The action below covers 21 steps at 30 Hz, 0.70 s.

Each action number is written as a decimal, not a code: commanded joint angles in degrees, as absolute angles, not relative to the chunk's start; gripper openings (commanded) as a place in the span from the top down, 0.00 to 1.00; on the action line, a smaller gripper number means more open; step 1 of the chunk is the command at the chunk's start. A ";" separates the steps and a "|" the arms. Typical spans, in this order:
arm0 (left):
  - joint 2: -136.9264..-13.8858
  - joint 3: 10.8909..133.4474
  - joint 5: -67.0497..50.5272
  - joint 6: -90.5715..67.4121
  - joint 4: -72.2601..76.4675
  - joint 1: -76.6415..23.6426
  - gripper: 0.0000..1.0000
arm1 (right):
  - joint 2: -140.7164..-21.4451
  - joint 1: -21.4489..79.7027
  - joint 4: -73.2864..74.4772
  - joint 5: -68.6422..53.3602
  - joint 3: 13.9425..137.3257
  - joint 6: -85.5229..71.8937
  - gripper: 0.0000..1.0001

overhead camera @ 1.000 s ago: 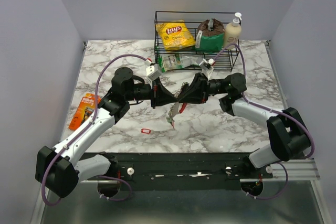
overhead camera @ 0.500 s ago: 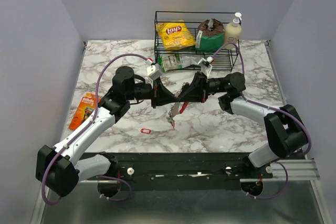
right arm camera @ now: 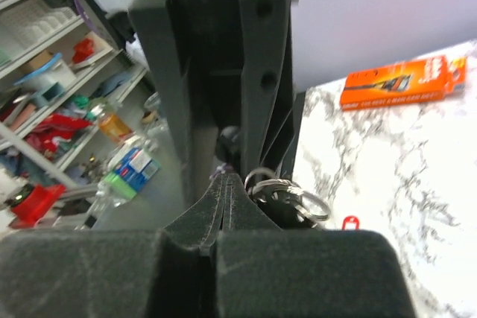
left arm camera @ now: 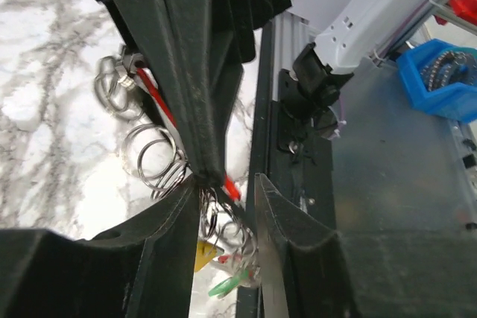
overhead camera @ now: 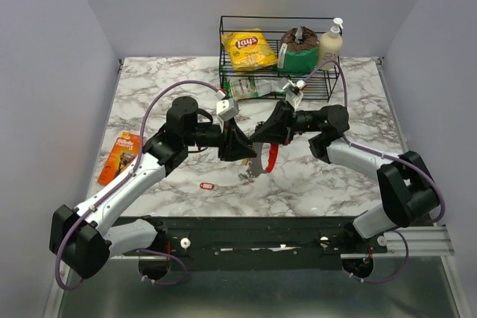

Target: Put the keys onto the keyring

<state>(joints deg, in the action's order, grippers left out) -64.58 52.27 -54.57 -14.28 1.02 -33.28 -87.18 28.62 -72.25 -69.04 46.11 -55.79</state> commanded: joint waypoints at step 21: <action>-66.96 45.09 -31.04 -22.58 5.79 -32.87 0.52 | -81.84 28.21 -50.41 -57.05 37.88 -36.24 0.99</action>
